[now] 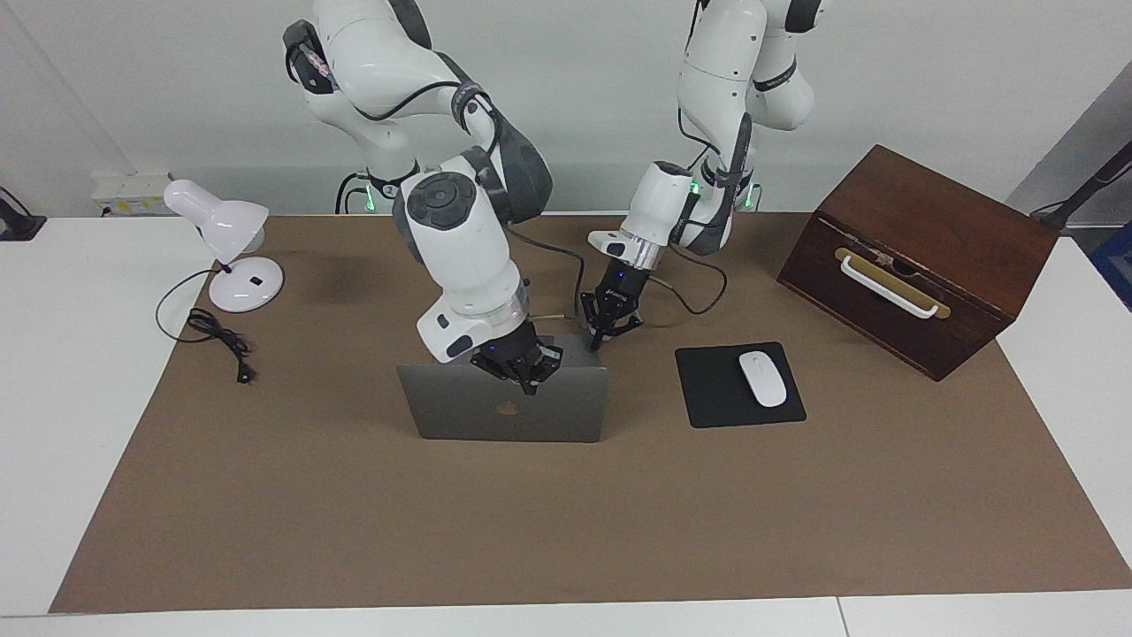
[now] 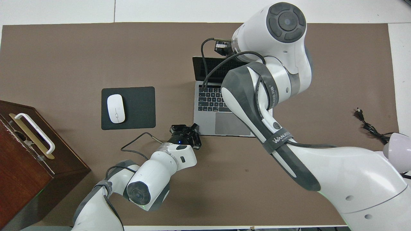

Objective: Close laptop with both arms
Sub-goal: 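Push the laptop screen down toward the keyboard with the right gripper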

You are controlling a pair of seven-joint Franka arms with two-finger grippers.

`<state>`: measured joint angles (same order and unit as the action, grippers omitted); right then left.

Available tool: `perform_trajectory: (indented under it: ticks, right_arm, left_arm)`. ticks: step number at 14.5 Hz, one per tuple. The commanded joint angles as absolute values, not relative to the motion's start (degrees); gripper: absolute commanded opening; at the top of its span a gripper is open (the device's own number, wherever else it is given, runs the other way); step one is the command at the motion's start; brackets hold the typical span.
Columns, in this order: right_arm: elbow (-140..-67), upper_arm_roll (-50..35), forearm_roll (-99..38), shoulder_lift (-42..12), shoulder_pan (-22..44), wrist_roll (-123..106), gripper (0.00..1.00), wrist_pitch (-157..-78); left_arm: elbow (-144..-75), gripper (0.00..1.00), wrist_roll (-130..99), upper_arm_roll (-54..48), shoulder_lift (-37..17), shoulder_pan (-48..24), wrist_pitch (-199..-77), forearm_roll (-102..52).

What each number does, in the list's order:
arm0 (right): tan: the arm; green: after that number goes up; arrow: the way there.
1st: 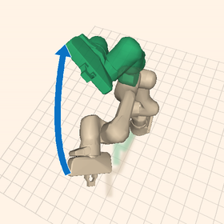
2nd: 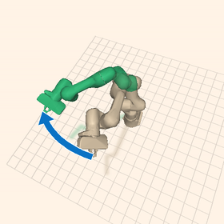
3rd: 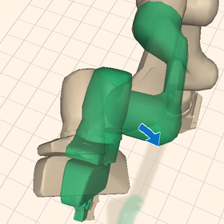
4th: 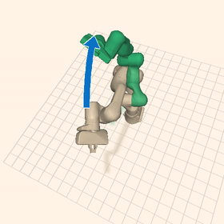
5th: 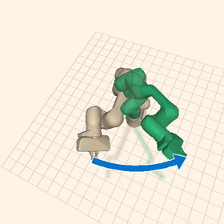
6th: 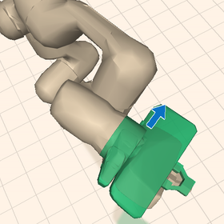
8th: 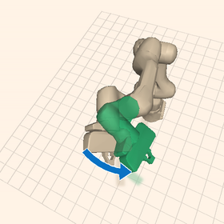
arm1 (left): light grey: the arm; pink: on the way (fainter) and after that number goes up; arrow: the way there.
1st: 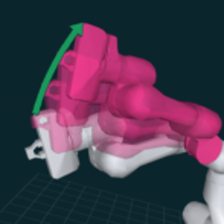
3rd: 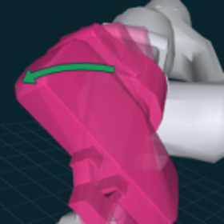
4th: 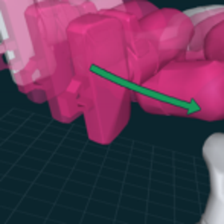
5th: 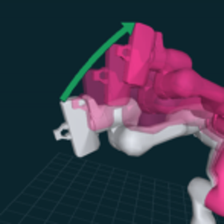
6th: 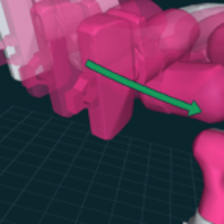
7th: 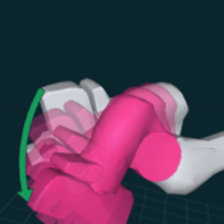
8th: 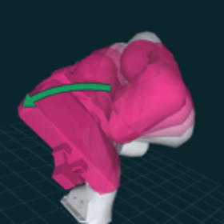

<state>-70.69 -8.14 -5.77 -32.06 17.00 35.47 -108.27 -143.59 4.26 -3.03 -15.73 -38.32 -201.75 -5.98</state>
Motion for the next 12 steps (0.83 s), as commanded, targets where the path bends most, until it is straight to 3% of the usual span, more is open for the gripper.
perform_trajectory:
  ticks: [1, 12]
  right_arm:
    - [-74.25, -9.32, -8.86, -30.68, 16.00, 35.16, 0.00, -104.77]
    - [-89.73, -9.32, -12.92, -23.65, 15.38, 35.07, 0.00, -107.13]
  left_arm:
    - [-146.60, 0.00, 5.45, -2.02, -16.79, -40.34, -200.65, -7.12]
    - [-146.51, 0.00, 5.54, -2.02, -16.79, -40.34, -200.65, -7.12]
